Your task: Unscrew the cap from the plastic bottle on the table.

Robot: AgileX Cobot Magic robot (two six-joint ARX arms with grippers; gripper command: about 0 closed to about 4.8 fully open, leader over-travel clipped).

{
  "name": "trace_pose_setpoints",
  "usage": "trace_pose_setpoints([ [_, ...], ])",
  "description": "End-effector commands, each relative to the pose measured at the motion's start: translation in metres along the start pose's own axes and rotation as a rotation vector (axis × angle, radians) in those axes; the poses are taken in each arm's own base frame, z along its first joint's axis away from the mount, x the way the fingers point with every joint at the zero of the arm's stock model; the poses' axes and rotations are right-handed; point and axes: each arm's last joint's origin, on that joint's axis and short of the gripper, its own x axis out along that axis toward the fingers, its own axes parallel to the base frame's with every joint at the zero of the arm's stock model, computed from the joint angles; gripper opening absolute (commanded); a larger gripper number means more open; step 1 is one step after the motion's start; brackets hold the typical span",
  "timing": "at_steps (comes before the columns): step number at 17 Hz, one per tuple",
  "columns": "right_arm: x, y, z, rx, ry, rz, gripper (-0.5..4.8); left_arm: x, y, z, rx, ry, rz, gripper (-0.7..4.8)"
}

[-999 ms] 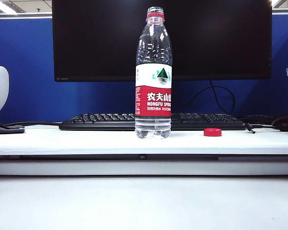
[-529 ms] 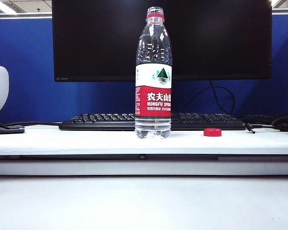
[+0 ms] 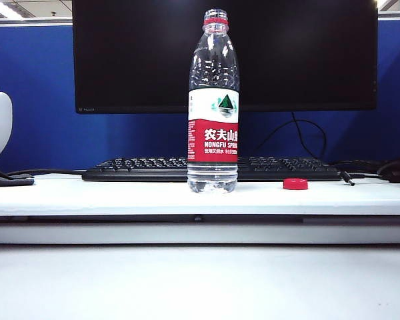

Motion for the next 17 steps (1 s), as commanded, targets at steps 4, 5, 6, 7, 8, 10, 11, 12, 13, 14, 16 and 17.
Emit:
trace_pose_setpoints([
  [4,0.0000,-0.0081,0.0011,0.000,-0.031,-0.082,-0.04,-0.0002,0.0000,0.0011,0.007,-0.010,-0.003,-0.05],
  [5,0.0000,-0.0081,0.0011,-0.003,-0.031,-0.082,-0.04,-0.0002,0.0000,0.0011,0.007,-0.010,-0.003,-0.05],
  [6,0.0000,-0.0080,0.0012,-0.006,-0.031,-0.081,-0.04,-0.0002,0.0000,0.0011,0.007,-0.010,-0.003,-0.05],
  [7,0.0000,-0.0080,0.0014,-0.007,-0.034,-0.081,-0.04,-0.0002,0.0000,0.0011,0.007,-0.010,-0.003,-0.05],
  [8,0.0000,-0.0074,0.0021,-0.019,-0.040,-0.075,-0.04,-0.0002,0.0000,0.0011,0.007,-0.010,-0.003,-0.05],
  [10,0.0001,-0.0056,0.0030,-0.052,-0.049,-0.056,-0.04,-0.0002,0.0000,0.0011,0.007,-0.010,-0.003,-0.05],
  [11,0.0002,-0.0047,0.0029,-0.066,-0.047,-0.047,-0.04,-0.0002,0.0000,0.0011,0.007,-0.010,-0.003,-0.05],
  [12,0.0002,-0.0039,0.0028,-0.076,-0.047,-0.039,-0.04,-0.0002,0.0000,0.0011,0.007,-0.010,-0.003,-0.05],
  [13,0.0003,-0.0033,0.0026,-0.079,-0.045,-0.033,-0.04,-0.0002,0.0000,0.0011,0.007,-0.010,-0.003,-0.05],
  [14,0.0003,-0.0031,0.0025,-0.079,-0.044,-0.030,-0.04,-0.0002,0.0000,0.0011,0.007,-0.010,-0.003,-0.05],
  [16,0.0003,-0.0030,0.0030,-0.079,-0.049,-0.029,-0.04,-0.0002,0.0000,0.0011,0.007,-0.010,-0.003,-0.05],
  [17,0.0003,-0.0030,0.0029,-0.079,-0.048,-0.029,-0.04,-0.0002,0.0000,0.0011,0.007,-0.010,-0.003,-0.05],
])
